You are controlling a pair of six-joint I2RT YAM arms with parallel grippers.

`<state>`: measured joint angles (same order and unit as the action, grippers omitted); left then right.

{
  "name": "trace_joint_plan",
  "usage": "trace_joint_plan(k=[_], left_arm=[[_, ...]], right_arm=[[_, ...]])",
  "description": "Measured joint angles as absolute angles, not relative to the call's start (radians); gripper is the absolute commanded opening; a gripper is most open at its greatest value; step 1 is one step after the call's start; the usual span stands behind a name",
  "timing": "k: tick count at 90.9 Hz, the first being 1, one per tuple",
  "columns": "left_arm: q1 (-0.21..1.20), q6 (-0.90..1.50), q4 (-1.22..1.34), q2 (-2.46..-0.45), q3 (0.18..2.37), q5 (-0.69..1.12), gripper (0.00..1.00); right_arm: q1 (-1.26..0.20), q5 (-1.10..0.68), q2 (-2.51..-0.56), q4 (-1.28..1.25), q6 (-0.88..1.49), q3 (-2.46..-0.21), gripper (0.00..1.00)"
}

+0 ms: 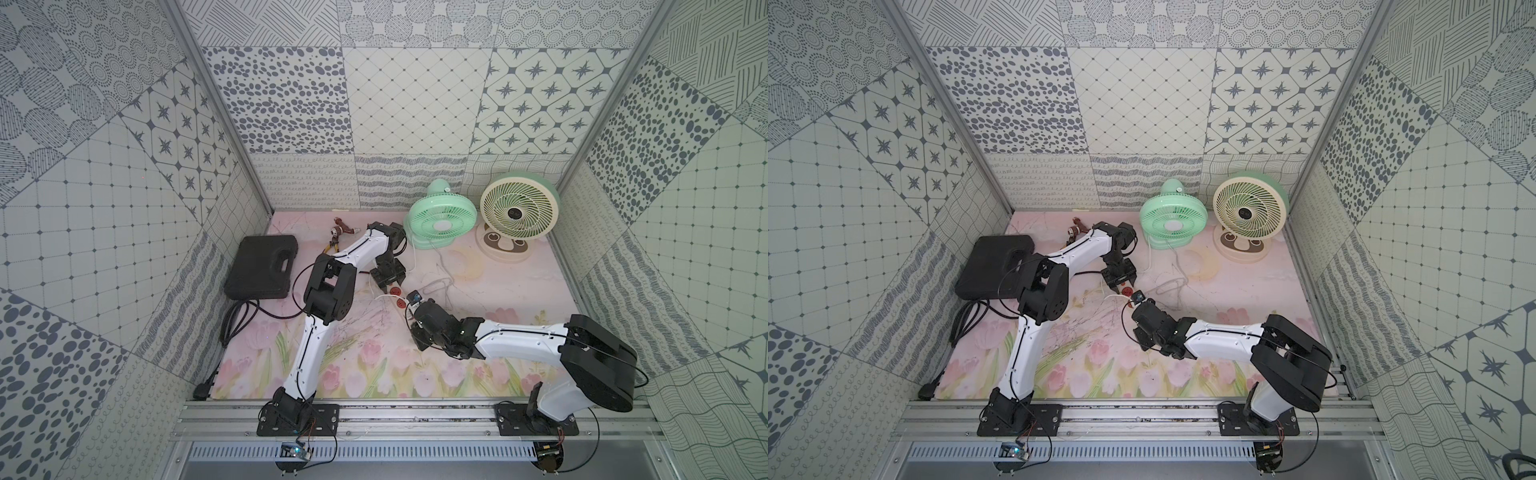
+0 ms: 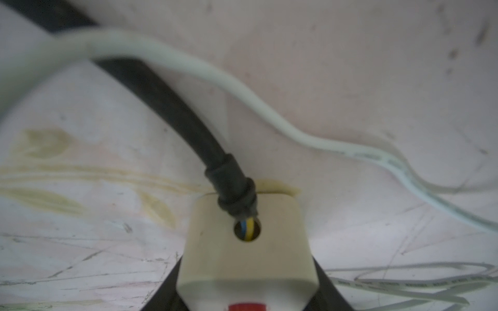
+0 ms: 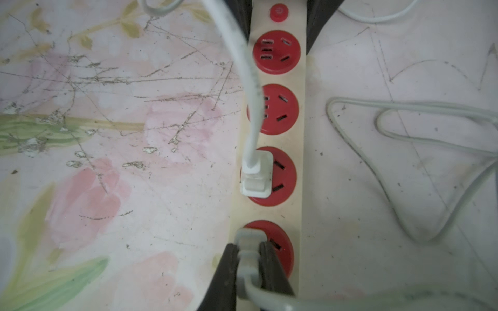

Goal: Unplug the desk fan from the power strip
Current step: Remove the plug from the socket.

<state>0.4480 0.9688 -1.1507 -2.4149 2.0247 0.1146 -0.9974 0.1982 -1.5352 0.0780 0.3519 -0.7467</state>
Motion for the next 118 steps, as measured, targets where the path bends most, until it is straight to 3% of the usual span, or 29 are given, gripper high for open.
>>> trace_joint_plan(k=[47,91,118], left_arm=[[0.448,0.983,-1.148,-2.415,2.025,0.115,0.0],[0.448,0.964,-1.151,-2.415,2.025,0.118,0.0],[0.448,0.963,-1.151,-2.415,2.025,0.118,0.0]], right_arm=[[-0.965,0.117,-1.517,0.044,0.377,-0.719,0.0],[-1.113,0.393,-1.587,0.114,0.257,-0.79,0.0],[-1.129,0.428,-1.599,0.131,0.247,-0.804,0.0]])
